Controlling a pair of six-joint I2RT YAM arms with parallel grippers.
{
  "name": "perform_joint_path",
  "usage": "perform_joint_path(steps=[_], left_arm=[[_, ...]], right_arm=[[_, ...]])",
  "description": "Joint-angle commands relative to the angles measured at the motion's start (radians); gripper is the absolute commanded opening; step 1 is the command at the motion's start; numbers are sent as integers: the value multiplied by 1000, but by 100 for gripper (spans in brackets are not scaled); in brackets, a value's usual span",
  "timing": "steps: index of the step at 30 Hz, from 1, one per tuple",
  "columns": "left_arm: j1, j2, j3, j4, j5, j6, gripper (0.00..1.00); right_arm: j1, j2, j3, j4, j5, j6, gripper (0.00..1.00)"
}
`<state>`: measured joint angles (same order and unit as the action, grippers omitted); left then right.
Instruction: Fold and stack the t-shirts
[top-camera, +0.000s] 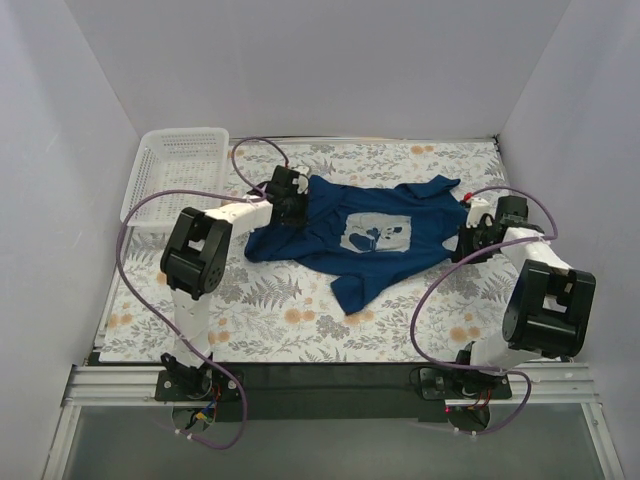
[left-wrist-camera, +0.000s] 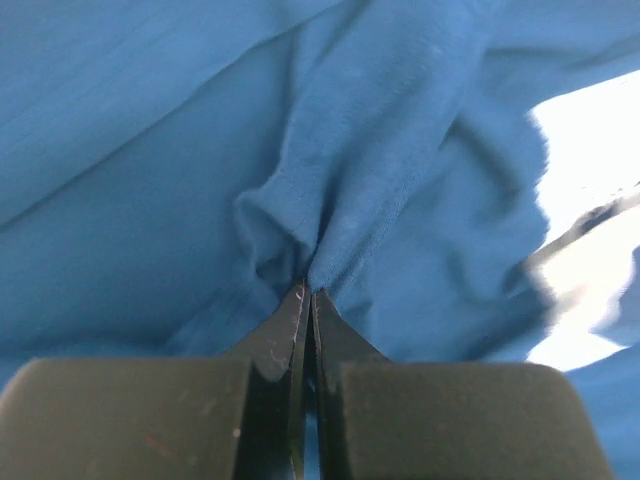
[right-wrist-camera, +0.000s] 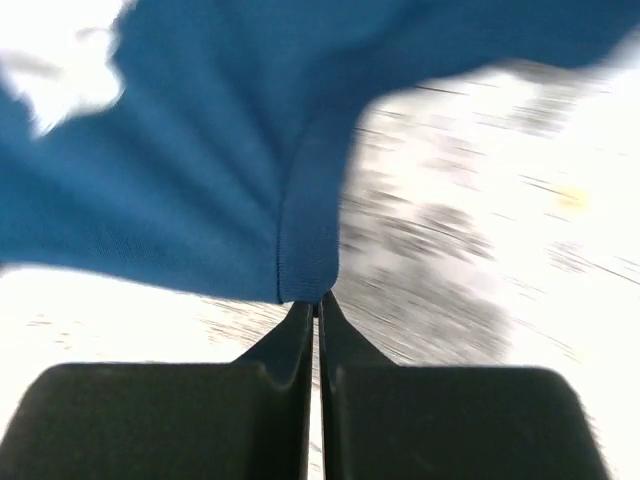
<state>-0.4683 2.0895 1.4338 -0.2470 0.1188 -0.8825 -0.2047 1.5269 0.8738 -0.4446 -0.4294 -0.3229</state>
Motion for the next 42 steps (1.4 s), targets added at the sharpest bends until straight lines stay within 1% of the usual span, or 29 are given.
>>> perform_joint_path(steps=[1,2,5,7,8,9,11,12,13,14,15,16,17,18,19,20,22,23,24,28,31,33,36,37,38,39,40,41,42], left_arm=[[62,-152,-76,6,-33,-22,0],[69,-166,-117,11,-30,-30,0],[92,-226,-185,31,-16,-61,0],[106,-278,-246,57,19,-91,0],[106,-295,-268,66,27,-105,0],[108,-311,-286,71,33,-113,0],[112,-366,-306,71,36,-157,0],[115,-388,-329,74,33,-174,0],[129,-413,-340,80,28,-208,0],[135,-436,-349,84,27,-222,6],[143,-481,-358,90,30,-239,17],[160,-506,-374,100,42,-249,27],[164,-529,-383,107,60,-266,34],[168,-580,-389,123,91,-271,45],[168,-601,-403,124,113,-274,48],[168,-623,-407,126,131,-279,50],[168,-676,-424,104,186,-295,54],[168,-696,-458,97,200,-305,55],[168,-716,-485,86,228,-331,56],[165,-841,-651,75,278,-416,62],[151,-891,-792,81,253,-492,63],[143,-925,-866,89,231,-513,63],[138,-948,-912,106,187,-544,63],[138,-950,-923,107,173,-544,63],[138,-941,-923,112,142,-541,64],[138,-931,-920,114,127,-533,64],[138,-907,-914,120,111,-527,64],[138,-895,-903,124,107,-518,64],[137,-870,-888,130,98,-512,64]], right_arm=[[-67,-50,8,-20,171,-201,1],[-99,-48,23,-16,202,-221,1],[-136,-28,89,15,266,-272,1],[-137,-5,134,21,287,-298,3],[-139,5,149,15,287,-306,10],[-139,6,160,14,281,-314,20],[-139,-14,172,9,244,-320,30],[-139,-54,172,1,222,-329,43],[-139,-80,169,-9,187,-340,50],[-139,-108,154,-32,72,-361,56],[-137,-163,145,-92,5,-399,66],[-137,-183,136,-153,-75,-438,70],[-131,-198,119,-208,-239,-468,71],[-121,-209,99,-283,-300,-479,72],[-98,-208,79,-310,-343,-479,72],[-29,-202,59,-321,-374,-464,72],[40,-168,-2,-310,-379,-397,72],[112,-151,8,-295,-306,-352,72],[125,-127,13,-263,-290,-297,72],[165,-25,80,-262,-240,-202,72],[172,53,97,-272,-215,-156,71],[182,96,103,-276,-241,-142,70],[203,142,123,-289,-281,-124,66],[243,153,126,-289,-284,-113,64],[249,179,135,-295,-296,-99,54],[251,191,148,-304,-305,-96,48],[251,206,155,-316,-305,-99,34],[249,205,162,-341,-284,-111,26],[235,188,163,-354,-272,-123,12]])
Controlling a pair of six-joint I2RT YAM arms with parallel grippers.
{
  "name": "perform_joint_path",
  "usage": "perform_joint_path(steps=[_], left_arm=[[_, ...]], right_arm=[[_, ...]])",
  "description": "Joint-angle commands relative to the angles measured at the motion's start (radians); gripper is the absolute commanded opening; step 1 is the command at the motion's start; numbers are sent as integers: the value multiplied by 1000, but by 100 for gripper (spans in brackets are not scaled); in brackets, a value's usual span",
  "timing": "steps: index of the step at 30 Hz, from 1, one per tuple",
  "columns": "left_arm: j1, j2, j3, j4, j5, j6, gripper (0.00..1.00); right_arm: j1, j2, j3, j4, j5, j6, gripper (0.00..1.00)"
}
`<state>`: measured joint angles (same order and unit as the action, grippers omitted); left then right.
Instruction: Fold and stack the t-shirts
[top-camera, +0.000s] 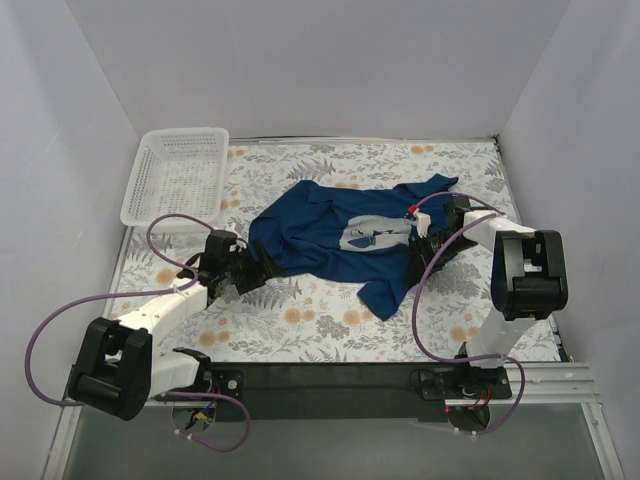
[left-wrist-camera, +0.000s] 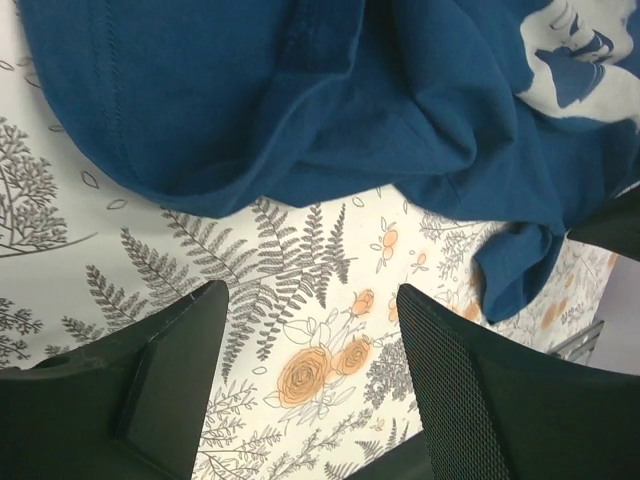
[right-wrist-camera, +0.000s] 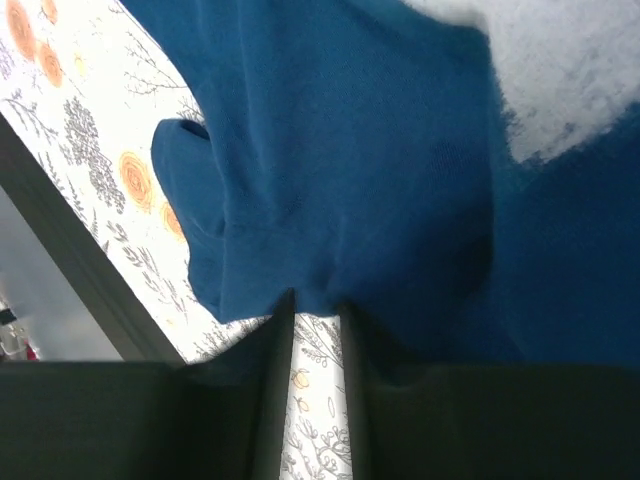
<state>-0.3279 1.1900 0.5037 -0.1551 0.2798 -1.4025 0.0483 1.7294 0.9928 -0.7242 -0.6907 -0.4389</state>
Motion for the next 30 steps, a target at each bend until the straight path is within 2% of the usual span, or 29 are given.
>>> perform_joint_path(steps=[1,4,8,11,13,14,15,16,18,21,30], left_arm=[[-3,37,50,37,-79,22,64],[-5,1,79,38,-91,74,64],[-5,-55,81,45,-45,126,63],[-10,-52,67,66,31,131,63],[-28,-37,61,83,73,125,63],[-55,-23,59,94,85,122,63],[-74,-15,56,103,84,119,63],[-118,0,53,120,79,114,63],[-176,20,56,132,67,105,63],[-226,36,52,143,24,96,63],[-355,144,87,109,-148,89,63]], right_arm=[[-27,-45,49,-86,18,-17,2],[-144,-134,84,-179,97,-109,1],[-312,-215,89,-296,203,-311,1],[-373,-249,46,-288,319,-438,1],[-433,-263,15,-241,397,-463,1],[-447,-260,15,-230,399,-474,18],[-467,-258,20,-236,382,-480,30],[-473,-264,21,-242,352,-497,45],[-475,-293,11,-262,303,-515,60],[-475,-318,-8,-277,277,-544,67],[-475,-212,-79,-346,223,-609,68]])
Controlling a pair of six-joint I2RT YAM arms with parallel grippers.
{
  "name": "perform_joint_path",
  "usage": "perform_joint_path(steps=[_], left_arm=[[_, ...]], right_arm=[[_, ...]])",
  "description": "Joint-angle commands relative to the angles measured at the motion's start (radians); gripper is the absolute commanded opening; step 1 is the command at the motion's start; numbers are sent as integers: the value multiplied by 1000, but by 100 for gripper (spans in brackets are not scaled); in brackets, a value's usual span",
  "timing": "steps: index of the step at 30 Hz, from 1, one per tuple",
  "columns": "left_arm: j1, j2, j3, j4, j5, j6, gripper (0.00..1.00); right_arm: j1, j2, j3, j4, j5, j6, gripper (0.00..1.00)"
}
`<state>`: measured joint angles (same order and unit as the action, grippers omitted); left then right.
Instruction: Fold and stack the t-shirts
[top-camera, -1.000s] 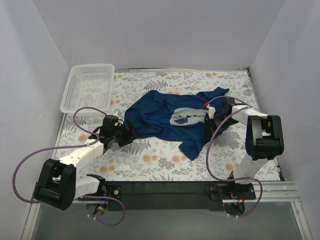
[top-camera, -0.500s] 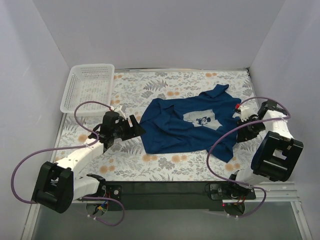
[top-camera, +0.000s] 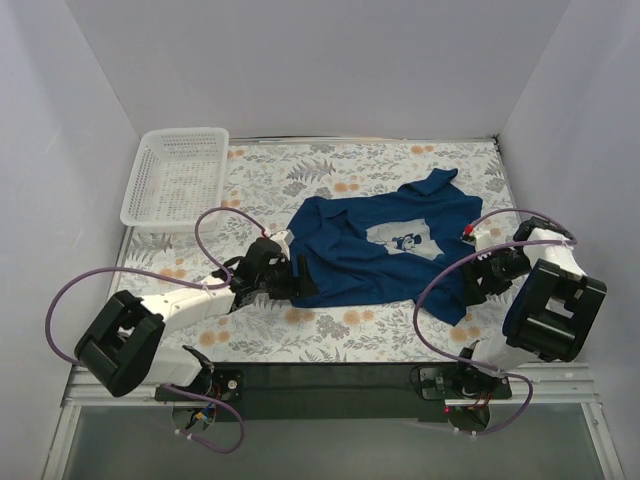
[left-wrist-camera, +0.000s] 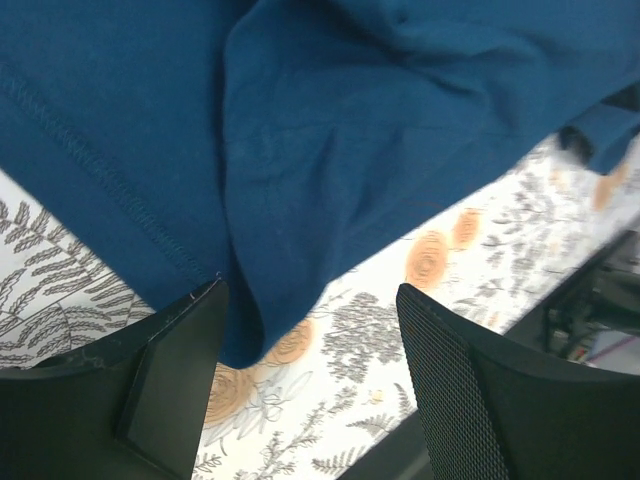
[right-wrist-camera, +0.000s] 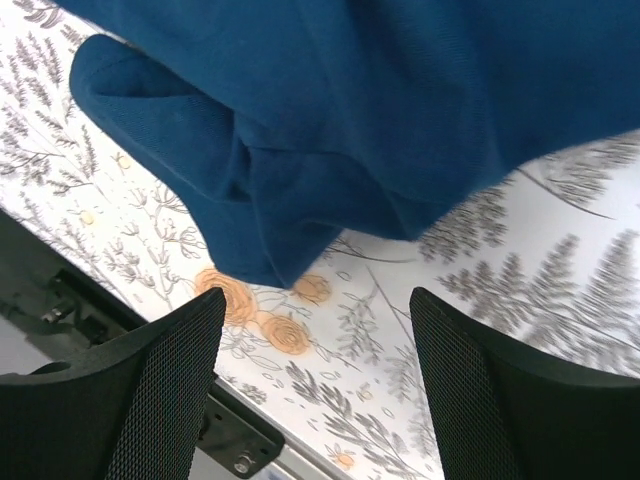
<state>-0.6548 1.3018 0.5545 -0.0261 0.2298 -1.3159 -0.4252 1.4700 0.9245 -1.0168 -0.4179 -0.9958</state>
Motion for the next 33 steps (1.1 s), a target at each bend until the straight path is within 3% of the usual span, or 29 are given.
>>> perform_joint_path(steps=[1,9,11,12,13,15,17,18,19,29,30,31,33], left_arm=[[-35,59,45,-31,-107,4,63],[-75,143,114,-43,-190,21,62],[-75,168,133,-34,-181,21,57],[-75,175,137,-23,-172,23,53],[-75,183,142,-18,-159,24,42],[-75,198,150,-5,-153,24,30],[-75,197,157,-6,-161,30,9],[-75,189,159,-6,-168,30,3],[-75,182,160,-8,-176,35,0],[-43,-82,171,-72,-294,64,1],[-36,-79,174,-95,-285,75,10],[-26,-53,179,-104,-279,84,31],[-22,-13,193,-112,-232,99,41]], right_arm=[[0,80,-9,-63,-65,-52,68],[6,180,0,-78,-114,-44,67],[9,199,5,-78,-130,-29,64],[11,216,11,-80,-143,-24,57],[11,223,20,-78,-150,-20,51],[11,237,31,-85,-163,-6,38],[9,230,53,-89,-163,-6,22],[9,211,60,-94,-151,-6,10],[9,196,79,-97,-144,-7,5],[5,-26,175,-144,-140,-18,1],[5,-37,168,-144,-147,-18,1],[5,-39,163,-143,-148,-18,1],[5,-30,142,-144,-150,-18,1]])
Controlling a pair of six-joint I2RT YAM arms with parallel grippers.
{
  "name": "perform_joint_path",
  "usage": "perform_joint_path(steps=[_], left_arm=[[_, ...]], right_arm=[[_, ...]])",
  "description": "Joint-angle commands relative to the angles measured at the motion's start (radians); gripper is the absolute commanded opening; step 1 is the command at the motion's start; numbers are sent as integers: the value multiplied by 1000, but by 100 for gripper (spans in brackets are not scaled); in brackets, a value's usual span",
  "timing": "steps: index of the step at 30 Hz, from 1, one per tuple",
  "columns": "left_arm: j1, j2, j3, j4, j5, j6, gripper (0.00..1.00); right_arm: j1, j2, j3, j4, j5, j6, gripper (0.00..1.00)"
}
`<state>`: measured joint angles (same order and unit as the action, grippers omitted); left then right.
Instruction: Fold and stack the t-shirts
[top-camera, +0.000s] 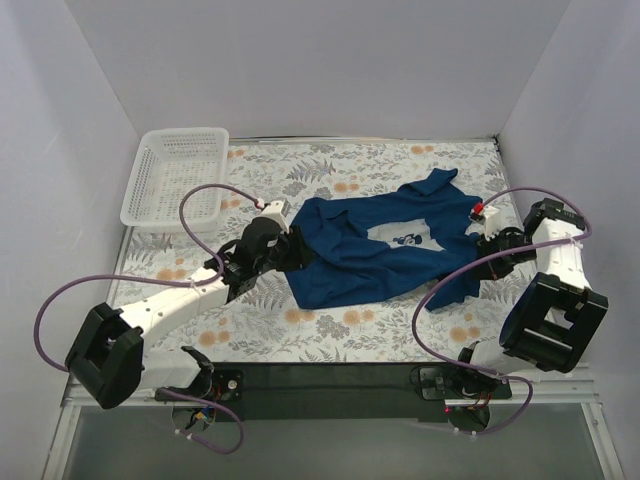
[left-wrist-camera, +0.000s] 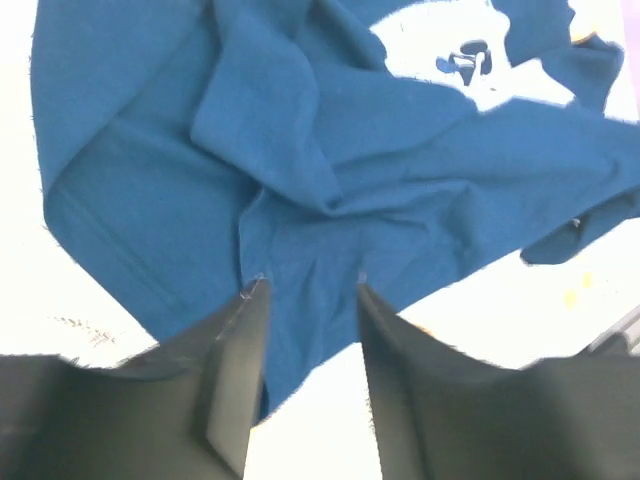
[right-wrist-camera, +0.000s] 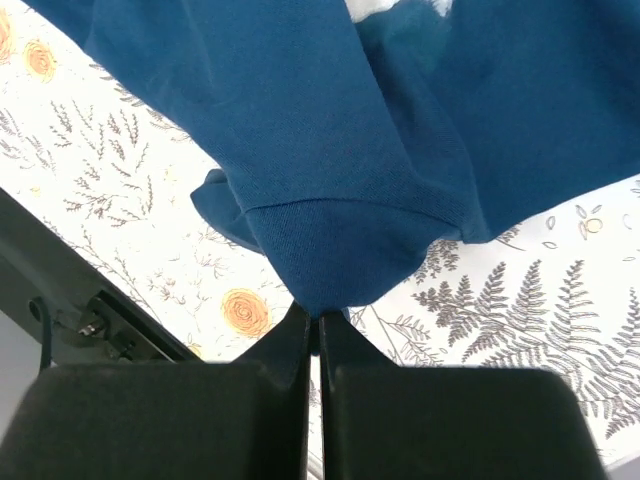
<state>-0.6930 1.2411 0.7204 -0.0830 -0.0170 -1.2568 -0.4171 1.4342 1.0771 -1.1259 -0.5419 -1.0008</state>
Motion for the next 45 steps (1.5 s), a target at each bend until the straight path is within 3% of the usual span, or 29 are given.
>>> perform_joint_path(steps=[1,7,13,18,23,29,32,35,39,45], left_arm=[[16,105,40,-52,50,43,43],[16,280,82,-3,124,36,46],[15,379,106,5,126,45,41],[7,439,122,25,193,54,20],[6,399,106,26,192,54,5],[13,250,134,-84,37,92,0],[76,152,175,-141,37,117,0],[205,87,229,-158,127,137,0],[395,98,365,-185,248,151,0],[524,124,615,-207,327,145,0]], right_arm=[[-3,12,-20,-34,-26,-15,1],[-3,49,-48,-31,-43,-18,1],[-3,63,-42,-31,-49,-16,1],[-3,58,-45,-29,-50,-15,1],[-5,48,-39,-32,-43,-12,1],[-5,8,30,-35,-20,1,1],[-3,-20,104,-38,-47,19,1],[12,-27,194,-57,-93,47,1],[47,-20,323,-55,-185,109,1],[123,-31,536,-57,-254,186,1]])
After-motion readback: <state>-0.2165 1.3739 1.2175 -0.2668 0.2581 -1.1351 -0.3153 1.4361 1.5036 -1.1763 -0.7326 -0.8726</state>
